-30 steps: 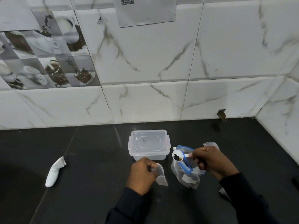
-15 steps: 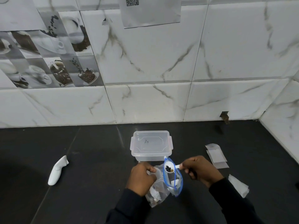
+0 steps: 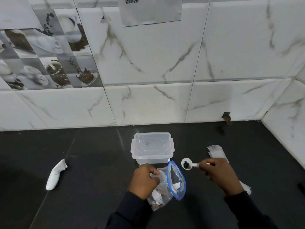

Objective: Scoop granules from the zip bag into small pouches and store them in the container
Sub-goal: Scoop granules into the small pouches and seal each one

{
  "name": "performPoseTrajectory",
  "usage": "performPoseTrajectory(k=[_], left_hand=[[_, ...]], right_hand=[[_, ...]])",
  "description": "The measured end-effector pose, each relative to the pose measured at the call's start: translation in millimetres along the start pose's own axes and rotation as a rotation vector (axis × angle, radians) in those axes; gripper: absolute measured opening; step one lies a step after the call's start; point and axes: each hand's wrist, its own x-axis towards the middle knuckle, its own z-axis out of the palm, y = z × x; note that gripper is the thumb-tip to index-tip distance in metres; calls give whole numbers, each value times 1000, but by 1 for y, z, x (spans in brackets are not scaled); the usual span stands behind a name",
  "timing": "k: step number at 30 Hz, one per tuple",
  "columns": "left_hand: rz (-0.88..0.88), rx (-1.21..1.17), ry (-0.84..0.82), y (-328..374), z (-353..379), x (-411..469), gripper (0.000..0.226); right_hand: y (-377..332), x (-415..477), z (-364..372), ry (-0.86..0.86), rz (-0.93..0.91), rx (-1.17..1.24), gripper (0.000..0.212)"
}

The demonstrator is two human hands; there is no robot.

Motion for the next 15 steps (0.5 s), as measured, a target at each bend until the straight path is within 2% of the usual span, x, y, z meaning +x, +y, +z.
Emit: performPoseTrajectory(k=[3, 7, 11, 13, 15], left_hand=[[47, 16, 6, 6, -1, 0, 23], [72, -1, 20, 13, -5, -1, 20], [68, -4, 32, 15, -11, -2, 20], [55, -5, 25, 13, -14, -2, 21], [39, -2, 16, 11, -14, -3, 21]], right_hand=[[-32, -21, 10, -38, -151, 44, 15], [-37, -46, 47, 12, -359, -56, 10], [-6, -56, 78, 129, -675, -443, 7], [10, -57, 87, 140, -763, -515, 10], [28, -54, 92, 225, -872, -549, 16]])
